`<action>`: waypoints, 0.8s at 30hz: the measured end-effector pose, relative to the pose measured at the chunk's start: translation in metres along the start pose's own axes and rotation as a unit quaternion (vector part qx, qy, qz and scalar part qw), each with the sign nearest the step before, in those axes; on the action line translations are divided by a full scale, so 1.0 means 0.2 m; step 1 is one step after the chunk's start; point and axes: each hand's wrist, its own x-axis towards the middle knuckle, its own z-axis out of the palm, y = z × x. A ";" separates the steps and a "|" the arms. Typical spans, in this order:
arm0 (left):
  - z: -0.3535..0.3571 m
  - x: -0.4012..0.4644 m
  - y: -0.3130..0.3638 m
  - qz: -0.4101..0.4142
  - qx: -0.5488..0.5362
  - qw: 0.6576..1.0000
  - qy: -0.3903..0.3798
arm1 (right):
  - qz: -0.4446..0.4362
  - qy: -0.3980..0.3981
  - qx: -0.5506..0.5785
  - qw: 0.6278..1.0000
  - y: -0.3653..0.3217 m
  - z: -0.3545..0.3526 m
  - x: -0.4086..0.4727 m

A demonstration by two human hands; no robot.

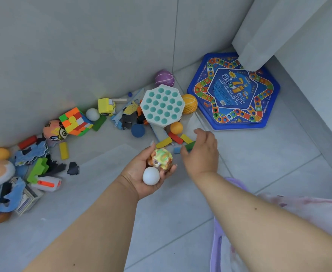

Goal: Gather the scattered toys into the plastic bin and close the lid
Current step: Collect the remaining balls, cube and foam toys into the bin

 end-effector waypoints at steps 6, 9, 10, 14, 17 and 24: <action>-0.06 0.03 -0.02 0.036 0.025 0.998 0.044 | 0.008 -0.119 -0.081 0.990 0.04 0.05 0.13; -0.09 0.03 -0.03 0.048 0.041 0.996 0.056 | -0.012 -0.125 -0.069 0.990 0.02 0.06 0.19; -0.10 0.03 -0.03 0.051 0.047 0.996 0.063 | -0.008 -0.127 -0.066 0.990 0.02 0.05 0.20; -0.10 0.03 -0.03 0.066 0.067 0.992 0.088 | 0.013 -0.122 -0.050 0.991 0.04 0.06 0.23; -0.10 0.03 -0.03 0.071 0.082 0.989 0.104 | 0.010 -0.104 -0.094 0.990 0.04 0.06 0.23; -0.10 0.03 -0.01 0.075 0.085 0.985 0.126 | -0.143 -0.131 -0.240 0.951 0.02 0.06 0.27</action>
